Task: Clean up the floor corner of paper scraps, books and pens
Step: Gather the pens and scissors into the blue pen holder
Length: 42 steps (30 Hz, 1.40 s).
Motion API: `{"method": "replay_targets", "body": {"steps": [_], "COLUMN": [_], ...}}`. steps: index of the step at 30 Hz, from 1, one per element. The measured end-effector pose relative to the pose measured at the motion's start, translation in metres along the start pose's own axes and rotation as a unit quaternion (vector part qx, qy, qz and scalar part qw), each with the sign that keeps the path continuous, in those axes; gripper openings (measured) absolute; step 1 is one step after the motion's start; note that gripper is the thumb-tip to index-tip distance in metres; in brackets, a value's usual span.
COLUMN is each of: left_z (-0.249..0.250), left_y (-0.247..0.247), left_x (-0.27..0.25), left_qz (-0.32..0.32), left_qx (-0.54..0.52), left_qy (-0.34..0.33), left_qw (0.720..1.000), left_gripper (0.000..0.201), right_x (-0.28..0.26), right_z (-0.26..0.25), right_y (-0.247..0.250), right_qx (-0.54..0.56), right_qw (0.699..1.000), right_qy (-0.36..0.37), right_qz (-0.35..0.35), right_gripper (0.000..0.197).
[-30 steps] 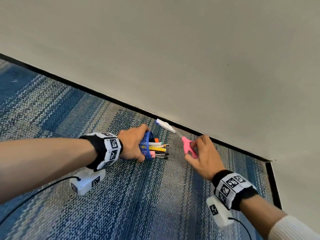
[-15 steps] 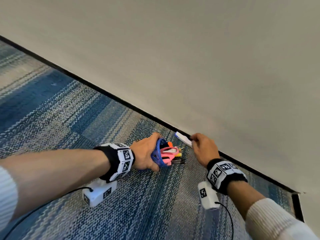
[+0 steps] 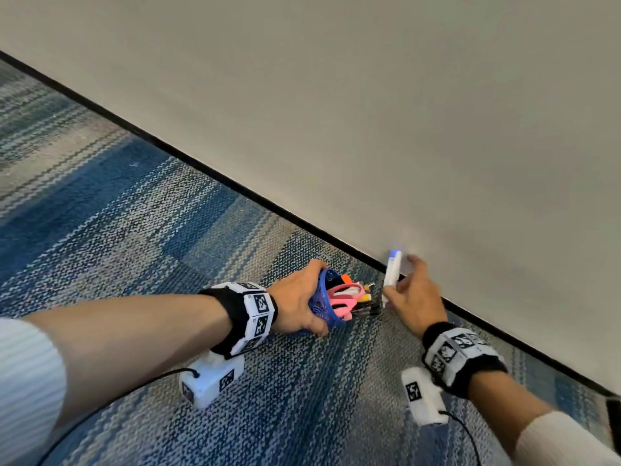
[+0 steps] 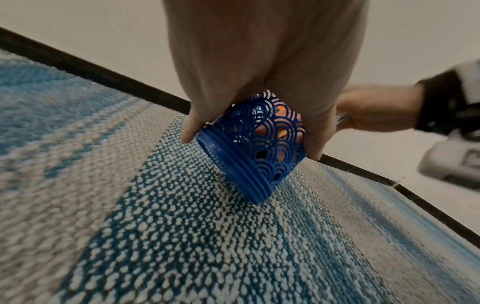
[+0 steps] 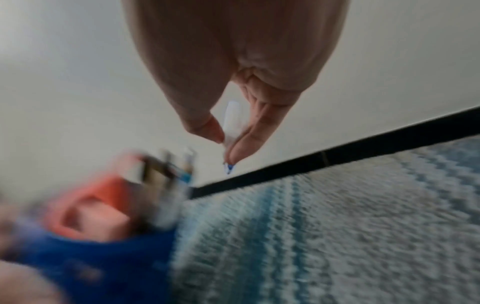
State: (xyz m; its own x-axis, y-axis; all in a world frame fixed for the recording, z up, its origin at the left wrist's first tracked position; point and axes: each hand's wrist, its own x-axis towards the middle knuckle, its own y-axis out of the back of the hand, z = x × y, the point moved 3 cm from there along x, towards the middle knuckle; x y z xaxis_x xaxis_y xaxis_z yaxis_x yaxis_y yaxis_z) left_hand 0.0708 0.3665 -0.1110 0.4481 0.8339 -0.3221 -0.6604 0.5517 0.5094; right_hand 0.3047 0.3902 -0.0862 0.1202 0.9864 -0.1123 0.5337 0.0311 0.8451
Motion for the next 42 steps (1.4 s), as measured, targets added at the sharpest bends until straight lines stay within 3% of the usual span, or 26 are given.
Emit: {"method": "replay_targets", "body": {"steps": [3, 5, 11, 14, 19, 21, 32, 38, 42], "left_z": [0.007, 0.014, 0.038, 0.066, 0.133, 0.158, 0.256, 0.266, 0.262], "left_y": [0.003, 0.005, 0.005, 0.006, 0.013, 0.021, 0.068, 0.063, 0.054], "left_x": [-0.003, -0.006, -0.025, -0.034, -0.046, -0.048, -0.059, -0.054, -0.052], "left_qz": [-0.007, -0.011, -0.014, -0.01, 0.009, 0.017, 0.115, 0.147, 0.121], "left_qx": [0.013, 0.029, 0.064, 0.069, 0.115, 0.129, 0.18, 0.149, 0.151], "left_qy": [0.006, 0.006, -0.02, -0.039, -0.067, -0.073, -0.099, -0.112, -0.112], "left_qw": [1.0, 1.0, 0.998, 0.997, 0.991, 0.989, 0.972, 0.971, 0.975], "left_gripper": [0.093, 0.091, 0.086, 0.084, 0.082, 0.084, 0.088, 0.089, 0.09], "right_x": [-0.022, -0.038, -0.07, -0.076, -0.078, -0.08, -0.061, -0.059, -0.06], "right_z": [-0.031, -0.053, -0.083, -0.089, -0.091, -0.09, -0.112, -0.113, -0.105], "right_y": [0.025, 0.035, 0.051, 0.068, 0.104, 0.118, 0.205, 0.223, 0.22], "right_qx": [0.217, 0.263, 0.067, 0.032, -0.012, -0.01, 0.054, 0.028, 0.014], "right_qw": [0.976, 0.962, 0.985, 0.979, 0.954, 0.943, 0.942, 0.94, 0.945], "right_qy": [0.013, 0.041, 0.159, 0.198, 0.3, 0.334, 0.317, 0.326, 0.318], "right_qz": [-0.022, -0.056, -0.024, -0.016, 0.0, 0.014, 0.098, 0.093, 0.079], "right_gripper": [0.085, 0.083, 0.065, 0.06, 0.016, 0.013, 0.021, 0.023, 0.02]}}
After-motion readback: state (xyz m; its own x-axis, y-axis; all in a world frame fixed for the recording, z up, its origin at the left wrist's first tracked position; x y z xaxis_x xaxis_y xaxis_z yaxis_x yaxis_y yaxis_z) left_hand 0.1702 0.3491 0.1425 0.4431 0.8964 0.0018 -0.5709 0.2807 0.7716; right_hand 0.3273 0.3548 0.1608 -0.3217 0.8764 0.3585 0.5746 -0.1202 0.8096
